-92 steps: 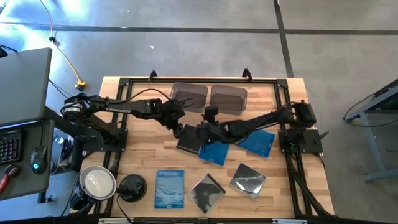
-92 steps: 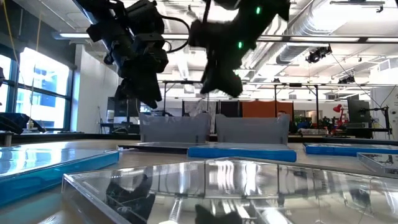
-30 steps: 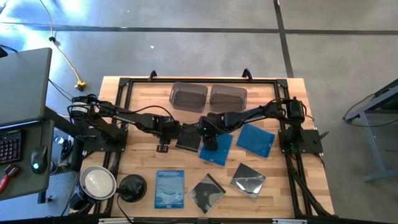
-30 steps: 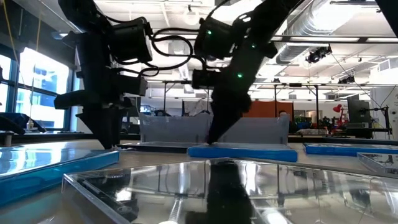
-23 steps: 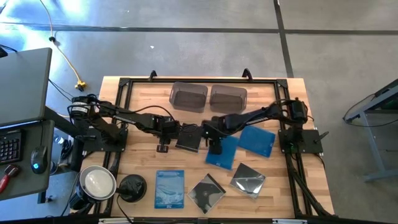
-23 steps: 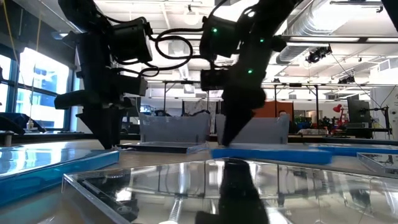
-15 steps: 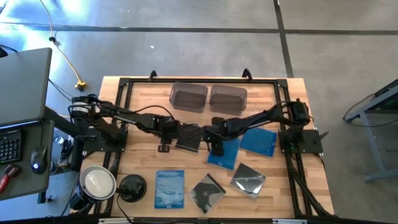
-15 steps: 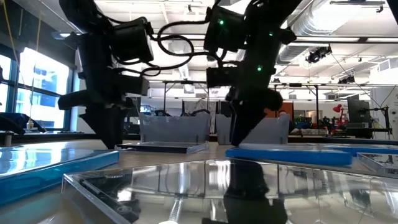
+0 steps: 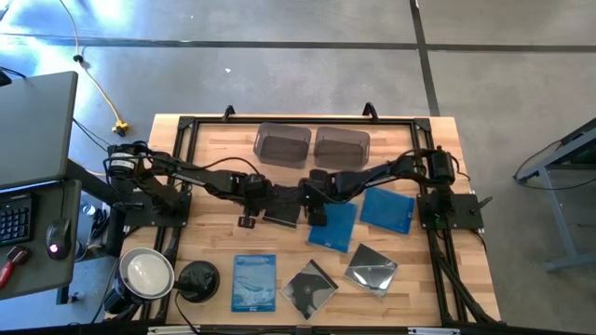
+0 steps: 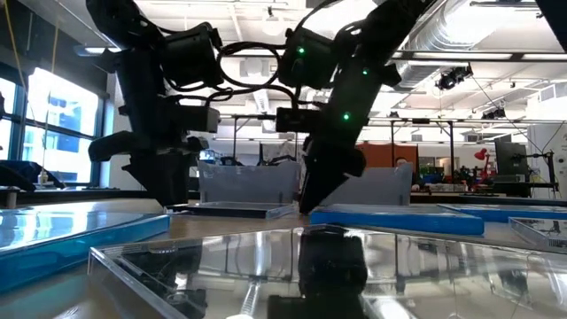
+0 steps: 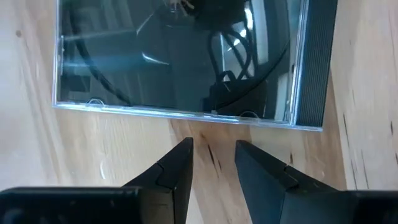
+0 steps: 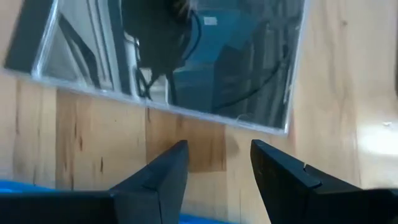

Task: Pick & place jewel cases by type
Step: Put the top black cd case into the left black bin

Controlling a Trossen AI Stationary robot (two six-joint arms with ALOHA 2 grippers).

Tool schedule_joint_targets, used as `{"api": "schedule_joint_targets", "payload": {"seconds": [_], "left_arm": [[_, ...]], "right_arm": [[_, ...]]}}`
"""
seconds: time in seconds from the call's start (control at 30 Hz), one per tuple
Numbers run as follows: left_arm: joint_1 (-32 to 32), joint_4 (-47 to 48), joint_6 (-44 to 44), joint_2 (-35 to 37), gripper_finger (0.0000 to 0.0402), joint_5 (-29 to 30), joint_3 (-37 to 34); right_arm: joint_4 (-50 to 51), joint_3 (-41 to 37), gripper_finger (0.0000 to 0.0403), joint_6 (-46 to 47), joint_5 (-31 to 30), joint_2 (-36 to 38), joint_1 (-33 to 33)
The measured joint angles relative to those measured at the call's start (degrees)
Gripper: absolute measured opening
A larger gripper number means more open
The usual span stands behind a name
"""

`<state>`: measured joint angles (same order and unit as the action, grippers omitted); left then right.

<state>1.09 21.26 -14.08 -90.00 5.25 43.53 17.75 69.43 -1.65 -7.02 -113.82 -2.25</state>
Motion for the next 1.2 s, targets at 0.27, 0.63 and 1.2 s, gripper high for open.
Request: {"api": "schedule_joint_targets", "payload": {"seconds": [0.27,0.63,1.2], "left_arm": [[0.06,-3.69,1.67,-0.54,0.0119,-3.49,-0.21],[-0.08,-2.83,5.59,-0.80,0.0119,-5.20,1.71],[0.01,7.12,5.31,-0.60,0.0119,5.91,8.77]], "right_arm": [[-2.74,0.15,0.0172,3.12,3.46,-2.09,-0.15],[-1.16,2.11,0.0172,2.38,-0.95,-1.95,0.49],[0.40,2.71,0.0172,-2.45,-10.87,1.72,0.32]]}}
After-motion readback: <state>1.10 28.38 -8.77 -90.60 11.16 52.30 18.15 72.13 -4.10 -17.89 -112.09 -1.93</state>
